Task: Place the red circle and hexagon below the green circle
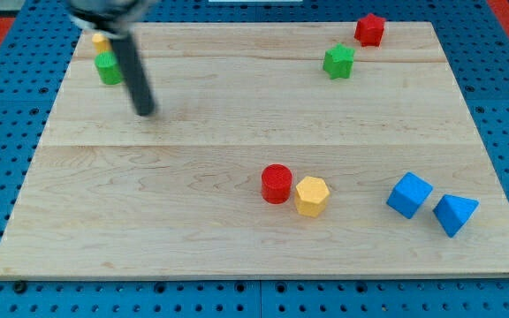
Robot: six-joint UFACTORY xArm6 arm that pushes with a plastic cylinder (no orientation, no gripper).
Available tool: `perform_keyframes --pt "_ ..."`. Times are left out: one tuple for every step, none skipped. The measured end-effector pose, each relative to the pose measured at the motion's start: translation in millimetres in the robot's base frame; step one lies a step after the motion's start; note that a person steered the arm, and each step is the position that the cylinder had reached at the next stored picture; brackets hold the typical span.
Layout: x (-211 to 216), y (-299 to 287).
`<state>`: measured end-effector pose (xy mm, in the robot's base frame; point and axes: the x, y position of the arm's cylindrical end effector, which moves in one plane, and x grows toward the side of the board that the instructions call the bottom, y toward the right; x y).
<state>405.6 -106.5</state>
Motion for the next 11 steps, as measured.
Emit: perform_keyframes --pt "59 105" --pt "61 172" --pt "120 214" --pt "134 177" --pt "95 77" --pt "49 -9" --pt "35 -8" --pt "-6 -35" --pt "-3 -91" --pt "52 -103" --pt "22 -88"
